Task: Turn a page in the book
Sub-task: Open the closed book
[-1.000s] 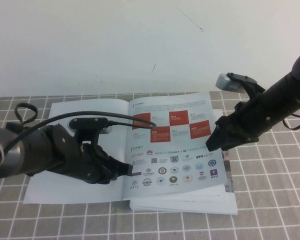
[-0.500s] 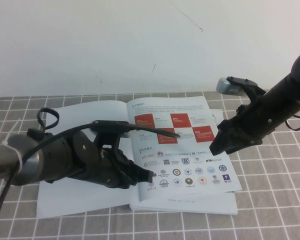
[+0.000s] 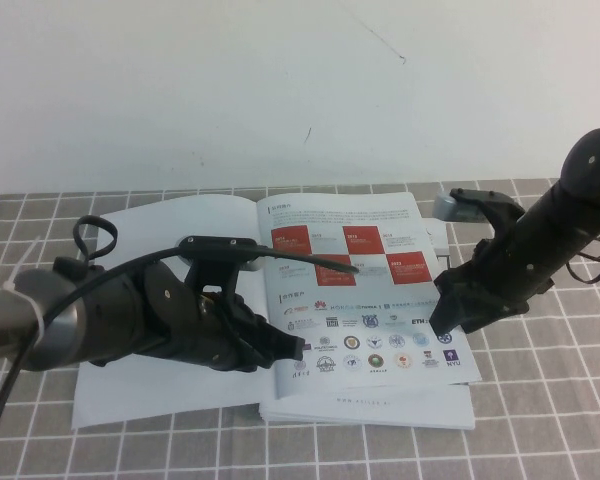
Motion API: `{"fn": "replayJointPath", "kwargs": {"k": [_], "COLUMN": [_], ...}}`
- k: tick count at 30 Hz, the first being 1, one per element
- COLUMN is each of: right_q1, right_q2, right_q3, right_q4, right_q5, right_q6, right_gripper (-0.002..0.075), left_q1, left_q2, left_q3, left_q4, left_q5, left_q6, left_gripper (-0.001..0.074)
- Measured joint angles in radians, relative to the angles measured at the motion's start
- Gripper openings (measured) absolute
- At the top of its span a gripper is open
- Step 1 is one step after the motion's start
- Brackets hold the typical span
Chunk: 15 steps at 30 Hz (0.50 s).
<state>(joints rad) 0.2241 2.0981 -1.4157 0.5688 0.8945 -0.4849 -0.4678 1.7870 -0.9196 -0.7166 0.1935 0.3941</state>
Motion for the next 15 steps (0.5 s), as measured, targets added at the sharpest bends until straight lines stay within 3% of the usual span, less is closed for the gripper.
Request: {"fn": "replayJointPath", "kwargs": {"k": [15], "right_q1": [-0.004], "right_q2": [-0.04], "right_q3": [-0.001], "right_q4": [0.18], "right_q5": [0.059], "right_q6": [-0.103], "right_gripper": [0.0372], "left_q1": [0.0], "left_q2": [0.0], "left_q3": [0.0], "left_q4": [0.002], "left_q5": [-0.024], "left_q6": [0.006], "left_gripper": [-0.0002]}}
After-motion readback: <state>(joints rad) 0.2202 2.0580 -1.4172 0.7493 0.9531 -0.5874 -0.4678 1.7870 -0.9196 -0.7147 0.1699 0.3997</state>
